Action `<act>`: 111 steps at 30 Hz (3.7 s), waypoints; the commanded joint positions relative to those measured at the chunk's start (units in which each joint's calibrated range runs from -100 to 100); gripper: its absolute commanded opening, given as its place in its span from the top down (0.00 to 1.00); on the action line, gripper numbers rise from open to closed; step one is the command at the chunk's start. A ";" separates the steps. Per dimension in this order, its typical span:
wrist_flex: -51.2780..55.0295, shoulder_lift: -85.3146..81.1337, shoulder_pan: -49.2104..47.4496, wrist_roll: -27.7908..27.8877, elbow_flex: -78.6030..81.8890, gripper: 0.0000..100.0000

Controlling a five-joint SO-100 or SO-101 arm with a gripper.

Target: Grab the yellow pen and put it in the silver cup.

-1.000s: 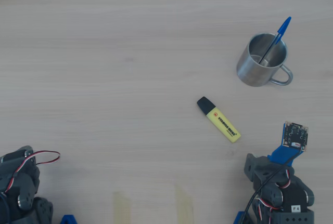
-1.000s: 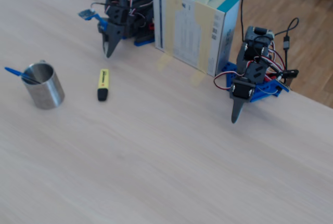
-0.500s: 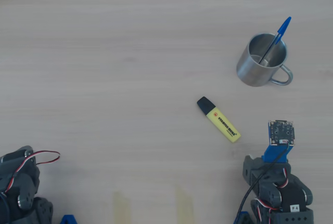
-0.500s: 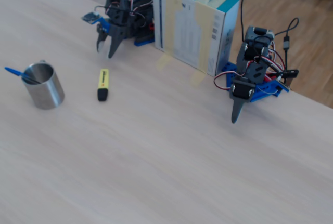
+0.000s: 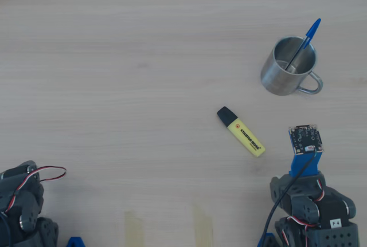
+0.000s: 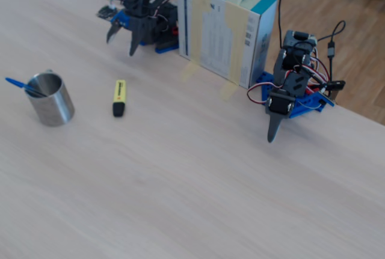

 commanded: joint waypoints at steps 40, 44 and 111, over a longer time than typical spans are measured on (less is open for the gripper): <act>-13.74 56.55 -11.30 15.52 -42.85 0.64; -13.91 60.70 -12.53 15.52 -44.48 0.64; -31.50 83.81 -17.94 7.51 -41.85 0.70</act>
